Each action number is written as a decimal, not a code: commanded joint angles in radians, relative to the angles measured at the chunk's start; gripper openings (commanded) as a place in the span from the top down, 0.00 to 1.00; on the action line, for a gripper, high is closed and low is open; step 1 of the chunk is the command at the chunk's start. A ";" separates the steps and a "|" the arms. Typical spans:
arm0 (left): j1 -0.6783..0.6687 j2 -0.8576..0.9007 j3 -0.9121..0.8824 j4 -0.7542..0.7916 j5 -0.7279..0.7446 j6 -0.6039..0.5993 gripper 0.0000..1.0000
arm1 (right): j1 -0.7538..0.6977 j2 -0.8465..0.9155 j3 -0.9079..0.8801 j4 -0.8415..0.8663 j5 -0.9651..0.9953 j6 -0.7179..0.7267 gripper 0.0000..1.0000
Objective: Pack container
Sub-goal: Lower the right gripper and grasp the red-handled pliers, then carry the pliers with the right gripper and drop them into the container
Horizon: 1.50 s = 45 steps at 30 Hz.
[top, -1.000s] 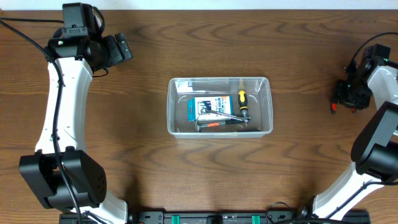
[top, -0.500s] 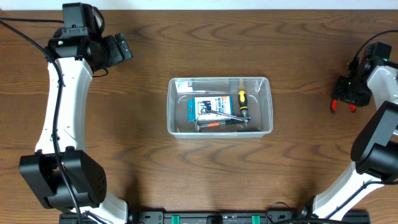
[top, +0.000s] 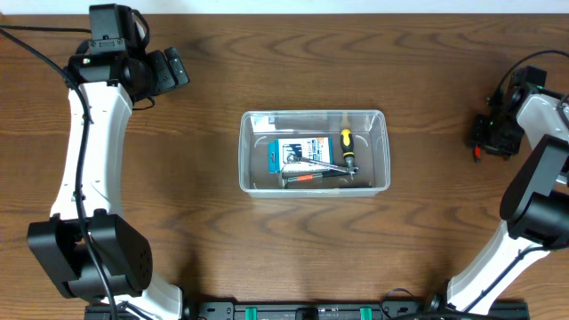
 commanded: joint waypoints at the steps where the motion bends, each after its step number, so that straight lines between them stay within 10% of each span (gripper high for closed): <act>1: 0.002 0.000 0.014 -0.001 0.002 -0.012 0.02 | 0.005 0.026 -0.004 0.002 0.010 0.014 0.54; 17: 0.002 0.000 0.014 -0.001 0.002 -0.012 0.02 | 0.005 0.029 -0.007 -0.016 0.010 0.010 0.99; 45: 0.002 0.000 0.014 -0.001 0.002 -0.012 0.02 | 0.098 -0.427 0.007 -0.048 -0.164 -0.085 0.99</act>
